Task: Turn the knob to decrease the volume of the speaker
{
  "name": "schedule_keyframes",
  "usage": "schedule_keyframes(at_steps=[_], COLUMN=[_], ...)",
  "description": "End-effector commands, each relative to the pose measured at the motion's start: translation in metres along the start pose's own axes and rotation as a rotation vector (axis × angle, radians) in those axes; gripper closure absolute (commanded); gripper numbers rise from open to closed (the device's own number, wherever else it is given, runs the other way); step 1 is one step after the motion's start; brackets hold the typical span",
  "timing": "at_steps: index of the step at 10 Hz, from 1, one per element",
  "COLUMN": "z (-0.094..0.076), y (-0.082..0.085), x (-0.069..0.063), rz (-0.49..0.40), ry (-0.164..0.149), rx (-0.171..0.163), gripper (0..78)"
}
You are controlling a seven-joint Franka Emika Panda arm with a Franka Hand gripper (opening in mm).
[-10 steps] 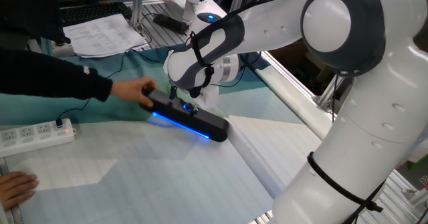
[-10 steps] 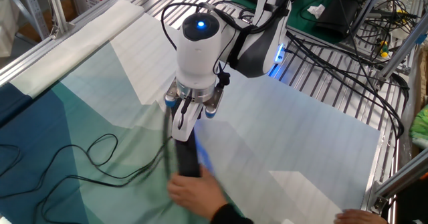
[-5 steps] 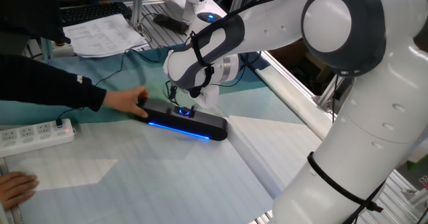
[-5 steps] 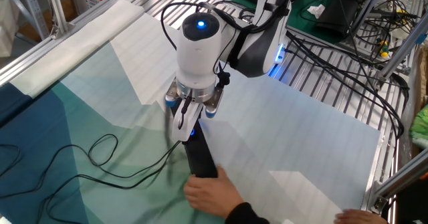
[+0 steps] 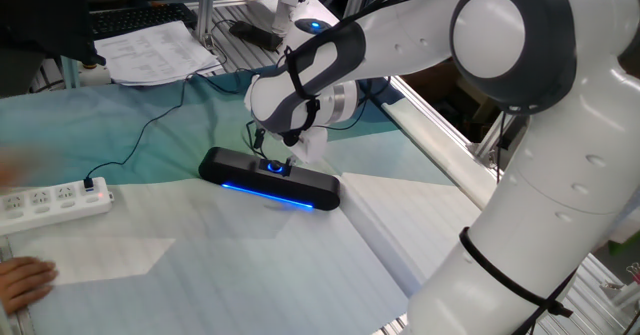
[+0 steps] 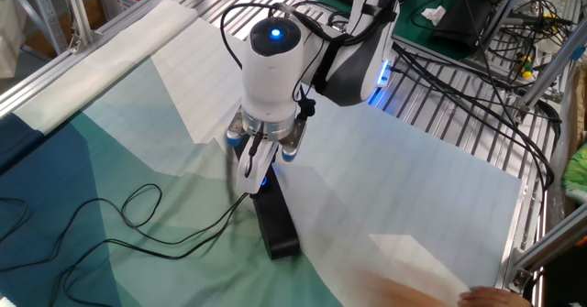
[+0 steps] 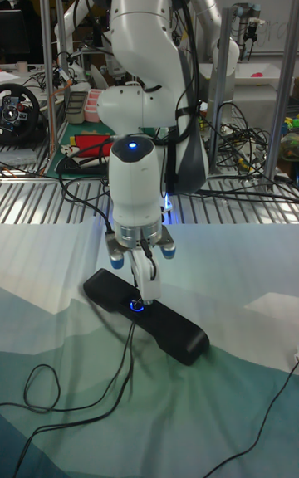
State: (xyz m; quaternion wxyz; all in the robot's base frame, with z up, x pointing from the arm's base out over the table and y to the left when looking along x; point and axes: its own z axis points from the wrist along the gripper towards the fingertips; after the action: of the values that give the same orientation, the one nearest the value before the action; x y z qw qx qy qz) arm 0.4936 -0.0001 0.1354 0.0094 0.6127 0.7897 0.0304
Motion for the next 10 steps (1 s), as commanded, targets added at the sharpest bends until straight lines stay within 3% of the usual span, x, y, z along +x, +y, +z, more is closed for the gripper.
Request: schedule_keyframes(at_steps=[1,10], z=[0.0005,0.0069], y=[0.0011,0.0009], x=[-0.0019,-0.0072], rz=[0.002,-0.007], ry=[0.004,0.012], rx=[-0.001,-0.007], gripper=[0.1,0.1])
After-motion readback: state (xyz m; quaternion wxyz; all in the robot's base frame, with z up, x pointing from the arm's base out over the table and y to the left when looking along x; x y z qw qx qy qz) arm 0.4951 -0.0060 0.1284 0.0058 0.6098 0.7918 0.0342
